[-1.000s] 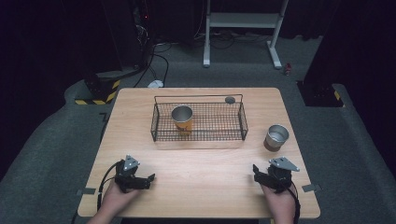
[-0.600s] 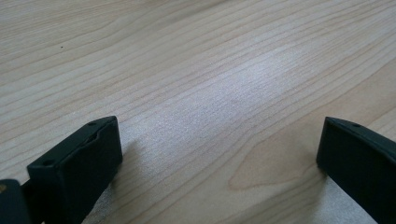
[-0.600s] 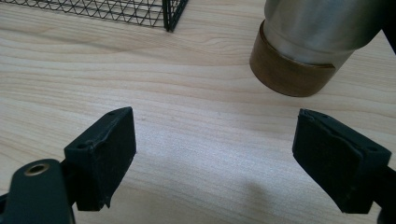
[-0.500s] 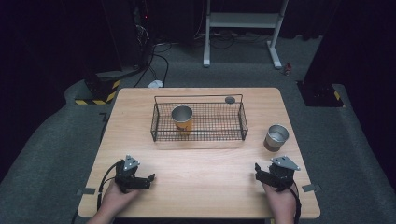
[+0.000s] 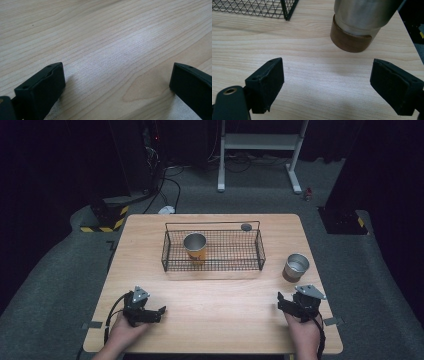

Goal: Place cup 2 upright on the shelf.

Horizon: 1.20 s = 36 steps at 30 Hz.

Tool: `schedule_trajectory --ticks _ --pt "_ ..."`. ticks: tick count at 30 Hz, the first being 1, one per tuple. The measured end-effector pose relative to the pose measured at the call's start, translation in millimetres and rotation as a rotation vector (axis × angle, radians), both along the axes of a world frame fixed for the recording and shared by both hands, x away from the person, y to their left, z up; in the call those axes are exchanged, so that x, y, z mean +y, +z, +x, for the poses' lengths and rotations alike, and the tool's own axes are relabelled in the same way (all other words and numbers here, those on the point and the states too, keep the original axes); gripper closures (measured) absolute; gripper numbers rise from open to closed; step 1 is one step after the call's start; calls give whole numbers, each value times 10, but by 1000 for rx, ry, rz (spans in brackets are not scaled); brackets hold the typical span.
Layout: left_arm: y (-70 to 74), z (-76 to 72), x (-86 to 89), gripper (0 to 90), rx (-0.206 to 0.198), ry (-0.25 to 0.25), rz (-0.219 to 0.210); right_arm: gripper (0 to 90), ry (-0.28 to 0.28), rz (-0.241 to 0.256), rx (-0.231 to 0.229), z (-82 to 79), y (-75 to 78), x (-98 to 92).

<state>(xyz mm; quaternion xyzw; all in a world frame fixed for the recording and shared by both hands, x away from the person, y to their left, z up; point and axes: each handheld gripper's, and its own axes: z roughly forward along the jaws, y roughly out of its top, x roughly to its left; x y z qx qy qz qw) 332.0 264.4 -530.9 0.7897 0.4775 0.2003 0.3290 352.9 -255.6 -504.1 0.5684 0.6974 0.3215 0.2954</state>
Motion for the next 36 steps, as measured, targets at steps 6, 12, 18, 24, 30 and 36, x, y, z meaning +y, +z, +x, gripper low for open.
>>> schedule_trajectory --ticks 6,12,18,24,30,36 --pt "0 5 1 4 -1 -2 0 119 -11 5 7 41 -29 -66" --pt "0 5 0 4 0 -2 0 109 1 -1 3 92 5 -100" --pt "2 11 1 4 0 -4 4 104 -14 -11 0 162 35 -135" --pt "2 11 1 4 0 -4 4 92 -36 -22 -1 259 75 -180" --pt "2 10 1 4 0 -3 4 91 -61 7 -16 377 136 -232" --pt "2 8 0 5 0 -2 3 90 -66 25 -25 511 177 -266"
